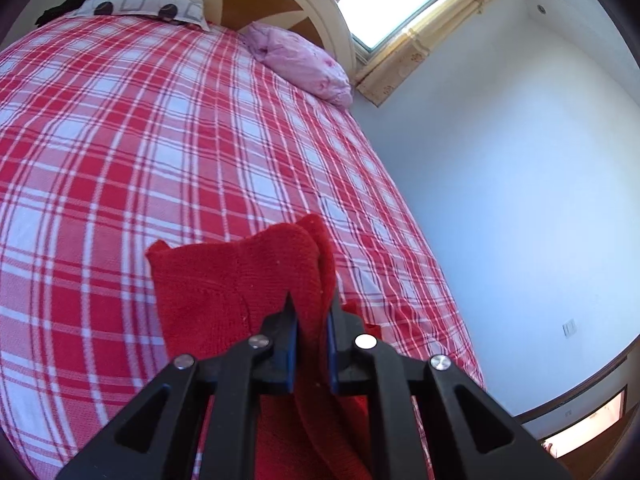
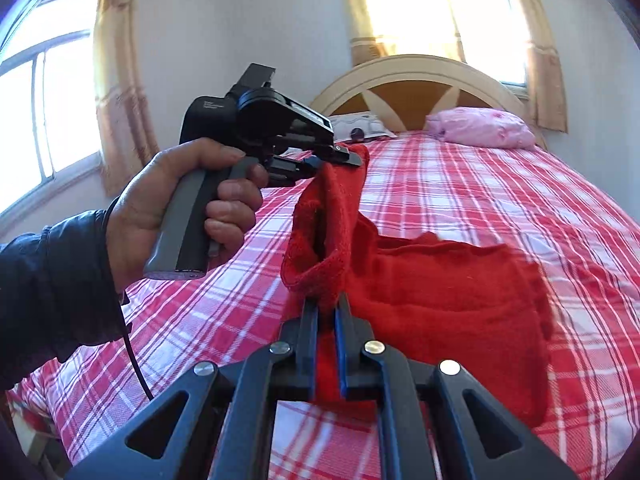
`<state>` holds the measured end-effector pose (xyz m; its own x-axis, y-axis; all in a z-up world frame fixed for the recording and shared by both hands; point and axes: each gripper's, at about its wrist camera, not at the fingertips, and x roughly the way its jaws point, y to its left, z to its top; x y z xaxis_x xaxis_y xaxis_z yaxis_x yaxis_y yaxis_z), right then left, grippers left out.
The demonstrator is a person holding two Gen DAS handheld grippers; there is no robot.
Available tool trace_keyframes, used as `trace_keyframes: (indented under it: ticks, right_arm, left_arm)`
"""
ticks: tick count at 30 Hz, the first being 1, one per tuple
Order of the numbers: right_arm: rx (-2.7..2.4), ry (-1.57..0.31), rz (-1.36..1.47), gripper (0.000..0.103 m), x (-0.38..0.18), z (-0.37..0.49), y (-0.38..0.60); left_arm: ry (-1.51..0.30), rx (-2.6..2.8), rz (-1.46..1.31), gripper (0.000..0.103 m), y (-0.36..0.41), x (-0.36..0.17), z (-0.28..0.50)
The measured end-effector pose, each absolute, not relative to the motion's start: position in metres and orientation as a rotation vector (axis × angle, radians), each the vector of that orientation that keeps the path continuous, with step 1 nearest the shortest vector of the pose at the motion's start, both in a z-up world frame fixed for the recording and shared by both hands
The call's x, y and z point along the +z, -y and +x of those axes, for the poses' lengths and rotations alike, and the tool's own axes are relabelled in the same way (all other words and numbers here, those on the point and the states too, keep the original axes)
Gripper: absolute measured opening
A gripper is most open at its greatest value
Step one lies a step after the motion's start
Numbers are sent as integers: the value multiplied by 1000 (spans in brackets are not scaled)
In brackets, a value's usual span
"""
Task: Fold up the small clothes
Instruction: 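Fold the lifted edge over the bundle with the right gripper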
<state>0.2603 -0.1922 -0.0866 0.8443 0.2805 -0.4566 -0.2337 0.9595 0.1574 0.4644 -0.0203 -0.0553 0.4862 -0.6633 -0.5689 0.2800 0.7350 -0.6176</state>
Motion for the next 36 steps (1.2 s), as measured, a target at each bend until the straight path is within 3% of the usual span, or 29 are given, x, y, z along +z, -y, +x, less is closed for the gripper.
trace_keyframes:
  ticks: [36]
  right_arm:
    - [105,-667,471,7,-154,230,345]
  left_arm:
    - [-1043,-660,-183,12,223,-106,467]
